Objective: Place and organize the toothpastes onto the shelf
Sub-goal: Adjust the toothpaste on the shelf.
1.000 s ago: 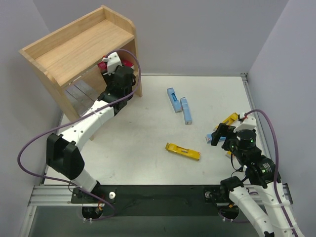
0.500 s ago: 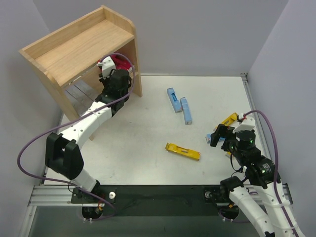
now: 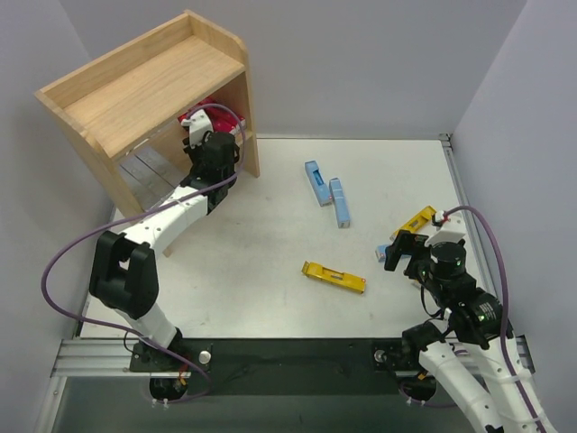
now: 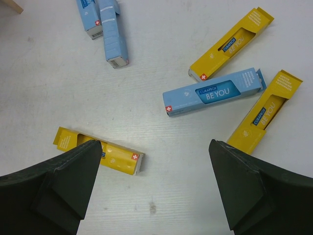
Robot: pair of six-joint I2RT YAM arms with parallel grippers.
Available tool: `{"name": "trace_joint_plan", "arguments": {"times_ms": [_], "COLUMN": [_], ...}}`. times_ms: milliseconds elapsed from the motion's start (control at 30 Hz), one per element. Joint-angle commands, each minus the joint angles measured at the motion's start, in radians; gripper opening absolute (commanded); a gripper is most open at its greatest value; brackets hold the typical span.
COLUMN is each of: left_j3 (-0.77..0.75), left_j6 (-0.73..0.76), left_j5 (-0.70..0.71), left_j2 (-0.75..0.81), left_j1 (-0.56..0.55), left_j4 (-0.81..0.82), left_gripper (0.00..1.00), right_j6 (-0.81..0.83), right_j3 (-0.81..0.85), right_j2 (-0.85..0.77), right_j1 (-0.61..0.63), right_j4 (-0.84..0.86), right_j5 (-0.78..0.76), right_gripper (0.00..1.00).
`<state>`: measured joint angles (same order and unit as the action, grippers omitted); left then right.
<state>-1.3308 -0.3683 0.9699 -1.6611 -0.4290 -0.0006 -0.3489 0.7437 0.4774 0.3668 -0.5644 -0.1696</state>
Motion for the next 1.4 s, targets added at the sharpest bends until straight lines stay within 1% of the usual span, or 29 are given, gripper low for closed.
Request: {"name": "trace_joint_plan", "arguments": {"times_ms": [0, 233, 400, 533, 700, 900, 1100, 1367], "left_j3": [0.053, 0.087, 0.087, 0.079, 0.022, -0.021, -0.045, -0.093], "left_j6": [0.107, 0.121, 0.062, 0.058, 0.057, 0.055, 0.069, 0.098], "left_j5": [0.019, 0.035, 0.023, 0.004, -0.003, -0.042, -0.111, -0.131], "left_j2": [0.006, -0.017, -0.025, -0.042, -0.074, -0.106, -0.134, -0.169], "left_j1": [0.006, 0.013, 0.047, 0.065, 0.078, 0.102, 0.130, 0.148], "left_j4": [0.226, 0.298, 0.284, 0.280, 0.229, 0.209, 0.218, 0.226], "left_gripper": [0.31, 0.31, 0.31, 0.31, 0.31, 0.31, 0.31, 0.31], "right_j6": [0.014, 0.024, 0.030, 0.034, 0.037, 0.042, 0.045, 0.048], "right_j3": [-0.015, -0.014, -0.013, -0.015, -0.014, -0.010, -0.007, -0.003], "right_j2": [-0.014, -0.017, -0.019, -0.019, -0.016, -0.011, -0.010, 0.000], "right_j1": [0.012, 0.021, 0.029, 0.034, 0.037, 0.040, 0.041, 0.041], "right_j4": [0.020, 0.020, 0.018, 0.021, 0.021, 0.021, 0.021, 0.021], "right_j5": [-0.047, -0.062, -0.071, -0.079, -0.087, -0.090, -0.088, -0.077], "right_gripper": [0.99, 0.99, 0.99, 0.99, 0.99, 0.99, 0.99, 0.99]}}
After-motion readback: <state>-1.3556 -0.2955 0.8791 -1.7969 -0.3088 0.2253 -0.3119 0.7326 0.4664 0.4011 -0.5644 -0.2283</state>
